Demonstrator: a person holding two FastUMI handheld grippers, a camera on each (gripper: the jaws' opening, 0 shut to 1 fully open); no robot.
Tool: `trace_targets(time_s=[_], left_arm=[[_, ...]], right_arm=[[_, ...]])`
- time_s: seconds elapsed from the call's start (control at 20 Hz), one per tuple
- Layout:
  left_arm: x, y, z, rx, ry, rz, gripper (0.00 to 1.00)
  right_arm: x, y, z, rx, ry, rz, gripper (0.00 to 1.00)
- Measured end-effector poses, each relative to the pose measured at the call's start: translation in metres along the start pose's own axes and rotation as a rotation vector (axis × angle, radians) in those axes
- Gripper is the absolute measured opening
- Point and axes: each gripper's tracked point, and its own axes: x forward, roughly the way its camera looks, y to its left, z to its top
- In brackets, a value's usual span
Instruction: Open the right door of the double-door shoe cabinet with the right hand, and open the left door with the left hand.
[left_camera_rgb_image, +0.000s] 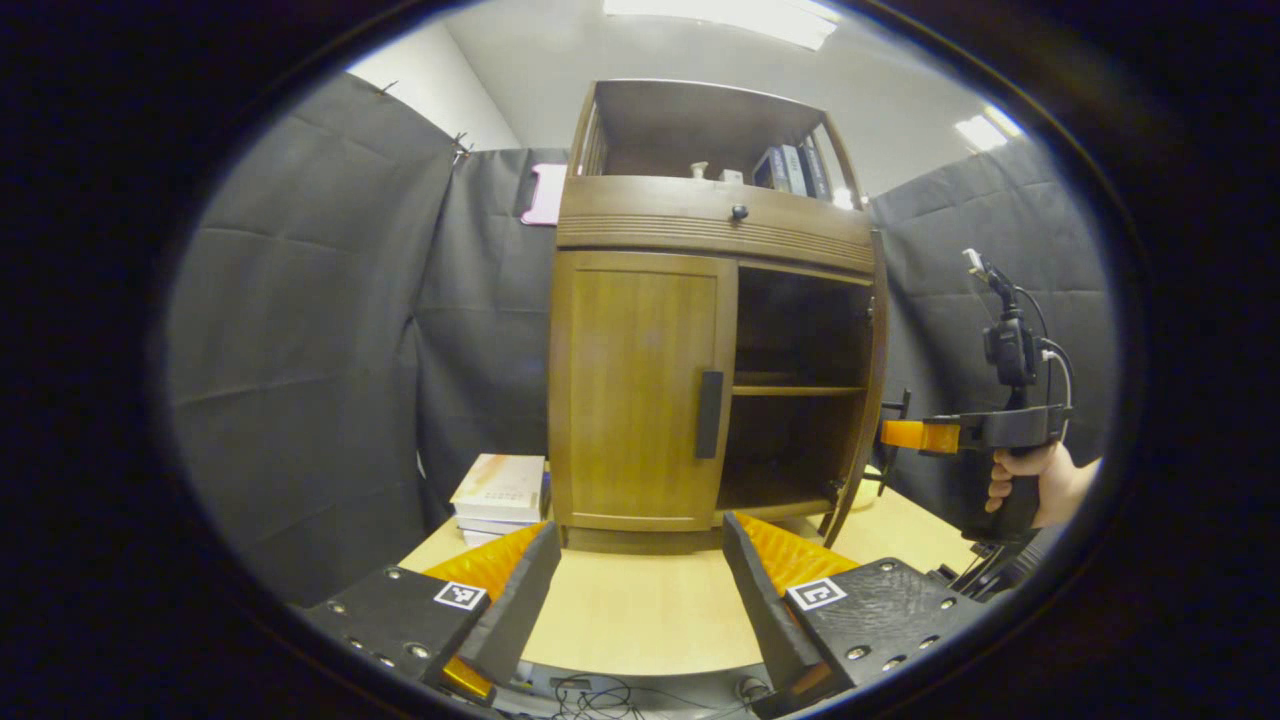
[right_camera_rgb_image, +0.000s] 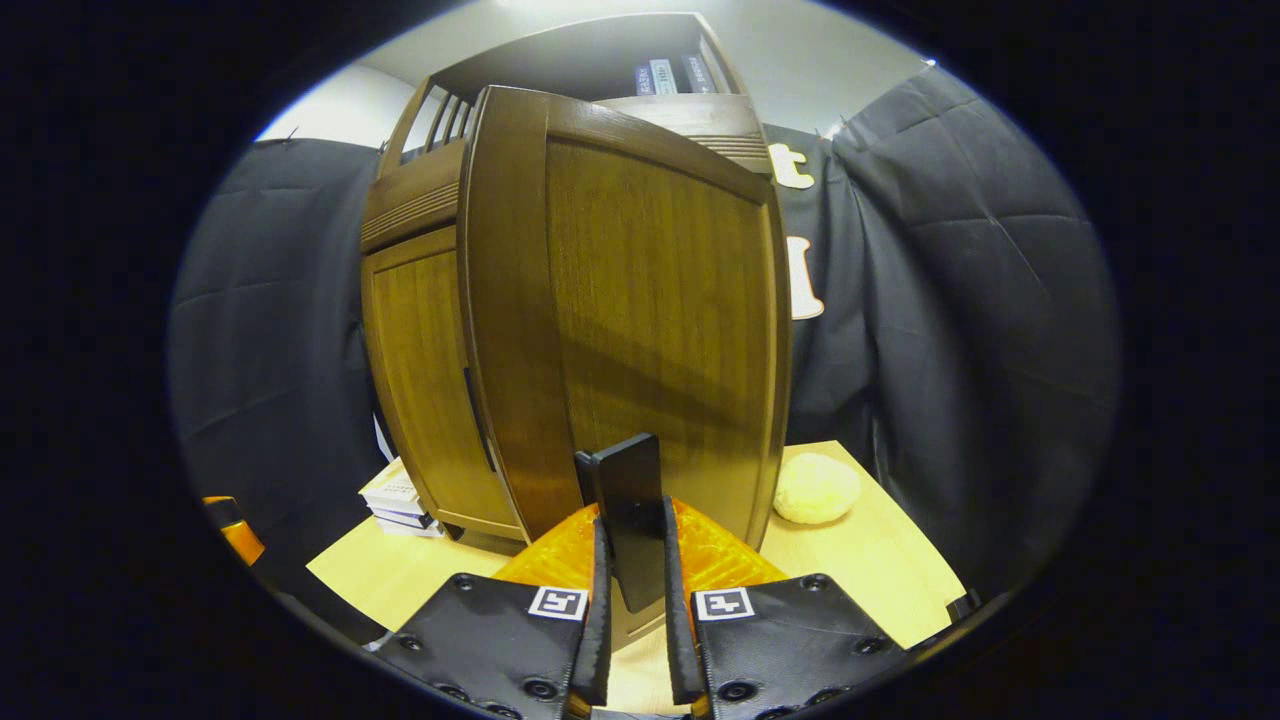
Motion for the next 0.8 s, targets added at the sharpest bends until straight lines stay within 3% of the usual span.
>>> trace_targets(time_s=[0.3,0.55,0.7,0.8], left_arm=[[0.005,-0.001,0.011,0.009,0.003,-0.078,0.91],[0.016,-0.004,0.018,0.016,-0.009,-0.131,0.91],[0.025,-0.009,0.021,0.036,-0.018,-0.110,0.91],[0.025,-0.022,0.022,0.035,-0.023,-0.094,0.91]], right_arm=[[-0.017,-0.027,-0.003,0.013,0.009,-0.005,0.24],[-0.029,-0.064,-0.006,-0.006,0.022,-0.063,0.23],[-0.032,-0.089,-0.006,-0.007,0.018,-0.060,0.24],[-0.025,-0.111,-0.001,-0.028,0.002,-0.071,0.16]])
